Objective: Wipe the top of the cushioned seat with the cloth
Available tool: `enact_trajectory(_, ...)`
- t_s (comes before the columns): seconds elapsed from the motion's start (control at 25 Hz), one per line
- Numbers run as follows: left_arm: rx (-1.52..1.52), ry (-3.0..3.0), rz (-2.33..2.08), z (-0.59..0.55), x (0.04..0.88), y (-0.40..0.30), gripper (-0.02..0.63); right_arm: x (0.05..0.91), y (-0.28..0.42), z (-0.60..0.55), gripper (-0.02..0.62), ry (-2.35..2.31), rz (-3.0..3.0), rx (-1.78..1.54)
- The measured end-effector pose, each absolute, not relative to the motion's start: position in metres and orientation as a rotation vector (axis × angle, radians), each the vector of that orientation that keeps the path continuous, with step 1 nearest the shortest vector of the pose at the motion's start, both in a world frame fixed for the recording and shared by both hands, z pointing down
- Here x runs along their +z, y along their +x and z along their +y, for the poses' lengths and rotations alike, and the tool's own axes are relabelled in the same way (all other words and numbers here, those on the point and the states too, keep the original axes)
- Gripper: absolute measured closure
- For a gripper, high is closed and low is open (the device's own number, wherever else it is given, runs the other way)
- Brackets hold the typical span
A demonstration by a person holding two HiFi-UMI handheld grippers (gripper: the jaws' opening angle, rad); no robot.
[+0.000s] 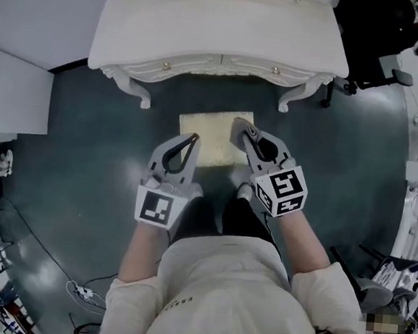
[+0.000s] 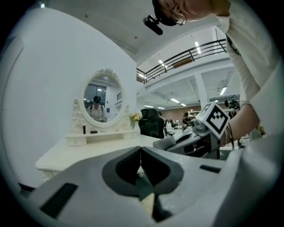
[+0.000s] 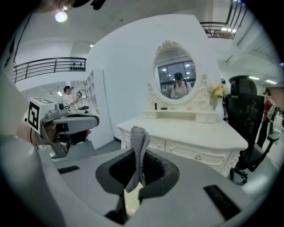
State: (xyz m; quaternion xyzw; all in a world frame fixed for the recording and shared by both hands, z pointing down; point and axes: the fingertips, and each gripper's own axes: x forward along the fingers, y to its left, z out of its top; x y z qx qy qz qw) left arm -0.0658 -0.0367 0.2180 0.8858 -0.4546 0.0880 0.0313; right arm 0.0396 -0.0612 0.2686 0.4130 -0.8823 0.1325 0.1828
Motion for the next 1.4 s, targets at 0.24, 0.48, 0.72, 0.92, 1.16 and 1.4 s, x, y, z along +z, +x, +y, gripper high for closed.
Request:
enact_trajectory(0.24,0.267,2.724,-1.493,-0.036,0.163,-0.085,0.603,0.189,0.044,-0.061,0.565,1.237,-2.585,0.27)
enact_trajectory(0.48,0.23,2.791,-1.554,-0.034,0.103,-0.092,0.603,0.13,0.043,-0.057,0.565,1.254,-2.664,0.122)
enact_trajectory(0.72,0.229,2.834,-1.538,-0.024,0.067,-0.086,0.603,0.096,0.045,-0.055,0.566,1.277,-2.709,0.014)
enact_trajectory(0.92,0.316,2.903,-1.518,-0.025,0.065,-0.079,0.603,0.082,0.049,-0.059,0.566,1.323,-2.726,-0.046)
enact_trajectory(1.16,0.319,2.895,-1.528,-0.03,0.062,-0.076,0.603,0.081,0.047,-0.061,0.568,1.283,-2.746,-0.067)
enact_trajectory(1.4,0.316,2.898,-1.526,-0.035,0.062,-0.076,0.603,0.086,0.044,-0.063,0.569,1.261,-2.749,-0.056)
